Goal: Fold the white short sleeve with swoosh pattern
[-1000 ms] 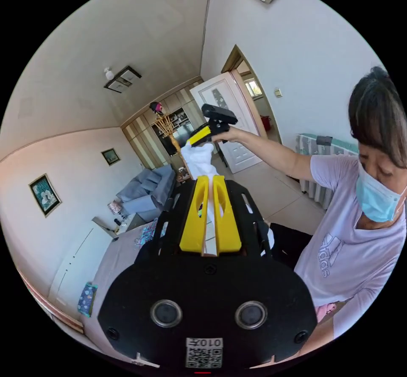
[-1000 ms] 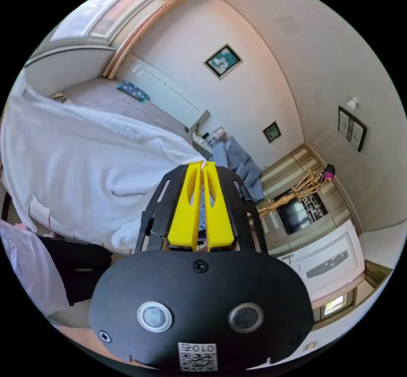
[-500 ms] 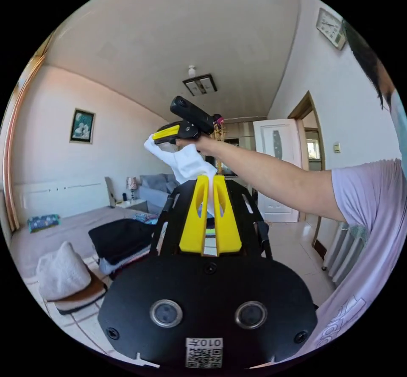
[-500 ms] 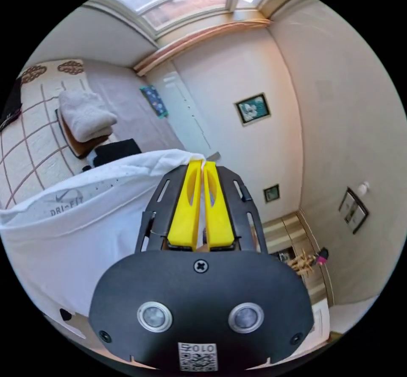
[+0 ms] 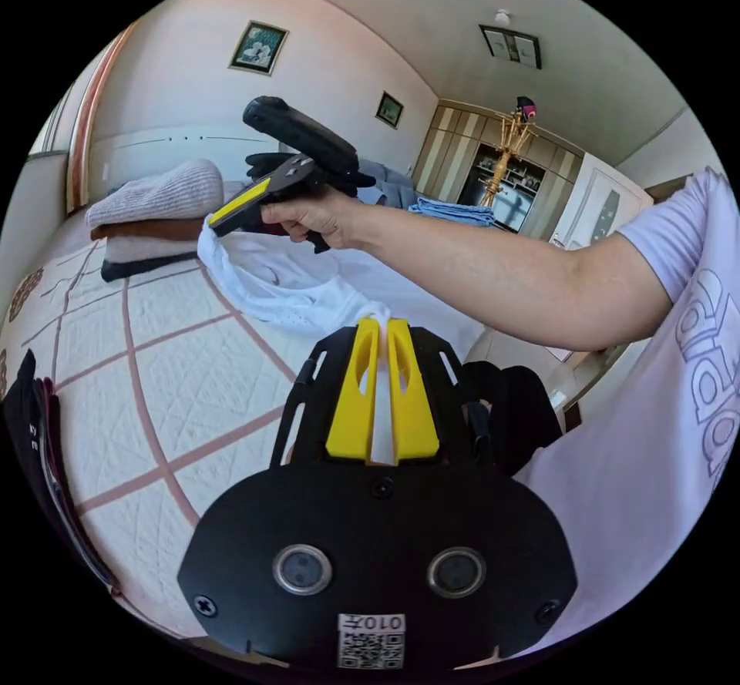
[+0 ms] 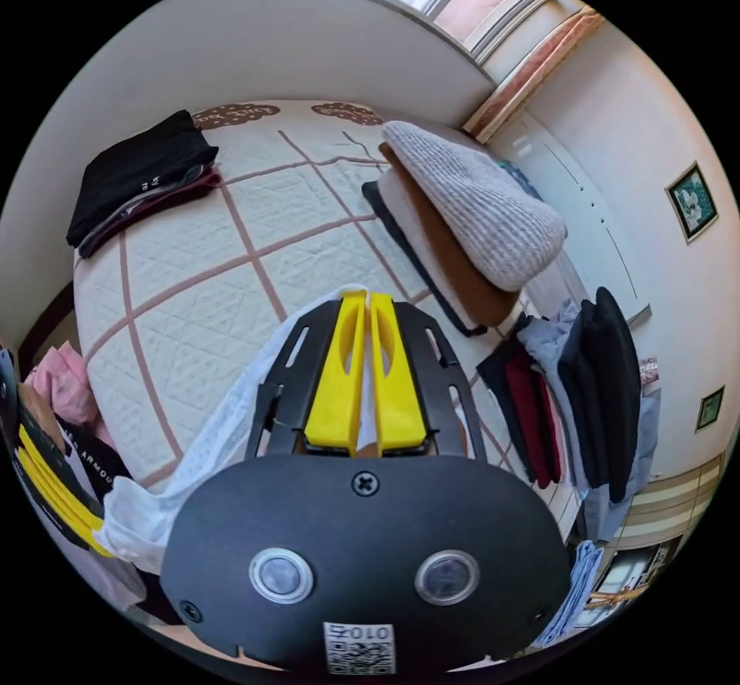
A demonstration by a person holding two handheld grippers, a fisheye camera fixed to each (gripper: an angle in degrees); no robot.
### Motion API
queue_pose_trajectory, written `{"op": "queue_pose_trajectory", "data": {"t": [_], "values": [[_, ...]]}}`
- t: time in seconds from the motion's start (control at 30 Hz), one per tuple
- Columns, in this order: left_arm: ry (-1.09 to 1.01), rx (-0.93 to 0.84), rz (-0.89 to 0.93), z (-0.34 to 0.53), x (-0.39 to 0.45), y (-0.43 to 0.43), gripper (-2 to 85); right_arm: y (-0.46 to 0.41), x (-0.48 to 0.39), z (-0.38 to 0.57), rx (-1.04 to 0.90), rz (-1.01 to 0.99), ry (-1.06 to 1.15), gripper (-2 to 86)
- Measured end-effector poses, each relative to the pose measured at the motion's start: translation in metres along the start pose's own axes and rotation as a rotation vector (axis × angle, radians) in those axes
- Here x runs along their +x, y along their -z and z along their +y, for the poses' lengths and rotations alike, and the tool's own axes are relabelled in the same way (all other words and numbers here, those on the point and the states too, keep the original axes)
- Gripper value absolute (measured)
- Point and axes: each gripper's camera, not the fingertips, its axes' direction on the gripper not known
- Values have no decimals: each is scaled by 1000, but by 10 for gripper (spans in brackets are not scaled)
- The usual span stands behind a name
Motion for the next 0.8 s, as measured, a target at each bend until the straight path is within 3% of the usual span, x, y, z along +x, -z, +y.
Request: {"op": "queue_pose_trajectory", "data": {"t": [0.23, 0.3, 0.47, 0.53, 0.67, 0.8], "values": [[132, -63, 14, 43, -34, -3, -1, -17, -34, -26, -151, -101, 12, 23], [177, -83, 56, 56, -43, -6, 0, 1, -25, -10, -110, -98, -11, 23], [225, -186, 194, 98, -58, -12, 2, 97, 62, 98, 162, -286, -271, 32], [199, -188, 219, 118, -60, 3, 3, 121, 81, 152, 188, -268, -341, 43], [180, -193, 126, 136, -62, 25, 5, 160, 83, 276, 320, -292, -464, 85], [125, -144, -13, 120, -53, 30, 27, 160, 67, 319, 278, -282, -533, 87]]}}
